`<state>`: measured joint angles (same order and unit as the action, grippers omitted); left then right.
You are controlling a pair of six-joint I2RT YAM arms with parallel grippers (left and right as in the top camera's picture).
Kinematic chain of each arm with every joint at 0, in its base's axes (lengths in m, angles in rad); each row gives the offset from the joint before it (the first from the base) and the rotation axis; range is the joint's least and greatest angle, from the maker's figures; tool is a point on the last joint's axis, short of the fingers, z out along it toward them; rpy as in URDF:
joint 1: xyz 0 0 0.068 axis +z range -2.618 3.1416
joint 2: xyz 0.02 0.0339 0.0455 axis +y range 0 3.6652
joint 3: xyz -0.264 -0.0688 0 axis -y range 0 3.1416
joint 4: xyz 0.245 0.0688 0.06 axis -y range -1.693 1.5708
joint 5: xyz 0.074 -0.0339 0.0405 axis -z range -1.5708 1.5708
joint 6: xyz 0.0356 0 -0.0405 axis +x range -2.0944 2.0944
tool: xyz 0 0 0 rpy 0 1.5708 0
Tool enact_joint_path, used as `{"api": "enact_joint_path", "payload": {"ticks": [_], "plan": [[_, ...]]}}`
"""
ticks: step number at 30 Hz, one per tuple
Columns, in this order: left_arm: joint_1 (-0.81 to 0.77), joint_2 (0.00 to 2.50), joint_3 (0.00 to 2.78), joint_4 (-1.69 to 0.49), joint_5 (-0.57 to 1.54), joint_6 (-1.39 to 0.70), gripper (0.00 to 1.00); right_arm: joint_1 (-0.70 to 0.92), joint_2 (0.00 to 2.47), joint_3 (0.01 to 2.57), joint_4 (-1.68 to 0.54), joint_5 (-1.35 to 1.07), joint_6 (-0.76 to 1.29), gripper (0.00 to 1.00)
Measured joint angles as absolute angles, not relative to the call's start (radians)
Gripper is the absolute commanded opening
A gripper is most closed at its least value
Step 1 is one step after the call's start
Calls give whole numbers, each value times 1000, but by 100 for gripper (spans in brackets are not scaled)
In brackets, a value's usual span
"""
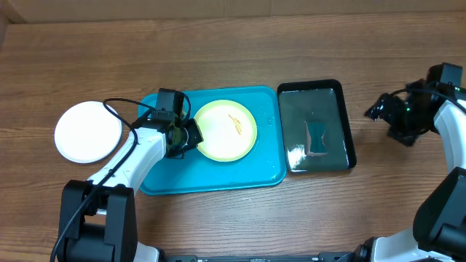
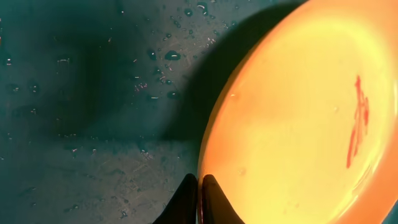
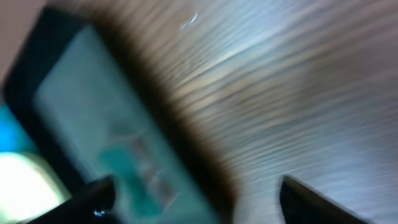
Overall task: Clean dirty plates on tray and stack at the side
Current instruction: 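Reach the right gripper into the black tray and grasp the green sponge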
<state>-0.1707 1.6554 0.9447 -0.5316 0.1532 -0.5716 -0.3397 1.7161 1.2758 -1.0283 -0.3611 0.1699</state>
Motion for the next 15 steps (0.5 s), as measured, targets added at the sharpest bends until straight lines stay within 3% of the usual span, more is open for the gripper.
{"api": "enact_joint_path", "payload": {"ticks": [10, 15], "plan": [[-171, 1655, 945, -529, 164, -570, 13, -208, 1716, 1282, -1175, -474, 50, 83], [-171, 1655, 945, -530, 164, -554, 31, -58, 1716, 1283, -1181, -351, 34, 87]]}}
